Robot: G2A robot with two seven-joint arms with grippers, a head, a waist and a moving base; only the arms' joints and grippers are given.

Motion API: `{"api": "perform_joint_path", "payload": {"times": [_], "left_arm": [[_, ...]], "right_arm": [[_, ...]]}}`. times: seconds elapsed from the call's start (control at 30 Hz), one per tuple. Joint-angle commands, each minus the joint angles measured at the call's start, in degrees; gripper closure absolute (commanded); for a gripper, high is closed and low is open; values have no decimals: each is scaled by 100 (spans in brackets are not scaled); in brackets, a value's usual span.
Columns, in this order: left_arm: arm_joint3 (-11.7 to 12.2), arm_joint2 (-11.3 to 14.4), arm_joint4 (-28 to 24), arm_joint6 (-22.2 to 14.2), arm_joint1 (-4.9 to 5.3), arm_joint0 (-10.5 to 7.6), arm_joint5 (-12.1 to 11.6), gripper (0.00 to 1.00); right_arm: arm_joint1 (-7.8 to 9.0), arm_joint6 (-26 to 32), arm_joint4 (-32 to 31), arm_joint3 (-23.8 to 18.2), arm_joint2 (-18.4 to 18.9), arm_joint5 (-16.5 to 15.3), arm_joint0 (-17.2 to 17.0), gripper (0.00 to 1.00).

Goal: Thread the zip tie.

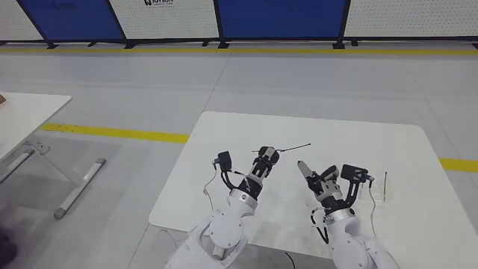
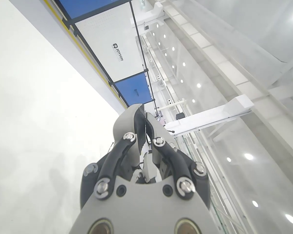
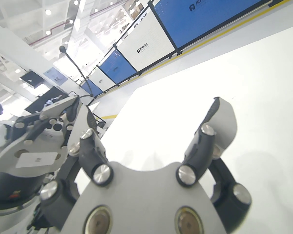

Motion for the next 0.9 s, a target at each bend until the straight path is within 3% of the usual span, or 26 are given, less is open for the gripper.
{"api": "perform_joint_path", "payload": {"times": [0.0,0.23,0.43,0.67,0.7,0.73,0.87], "left_arm": [[-34,11,-119,-92,-2,29,-36,100],[-57,-5,-124,-145,3,48,-37,100],[34,61,49,-210,5,38,-77,100],[65,108,195,-168,0,38,-105,100],[63,111,201,-167,-1,40,-107,100],[60,114,208,-168,-1,42,-106,100],[48,124,252,-187,-1,42,-87,100]], "right_arm": [[20,119,-211,121,6,-121,75,0],[30,130,-332,173,23,-178,127,0],[5,494,275,168,-63,-247,143,0],[-14,508,439,194,-156,-234,197,0],[-14,512,445,192,-161,-231,203,11],[-15,516,448,187,-167,-228,209,33],[-18,522,466,166,-197,-225,237,57]]}}
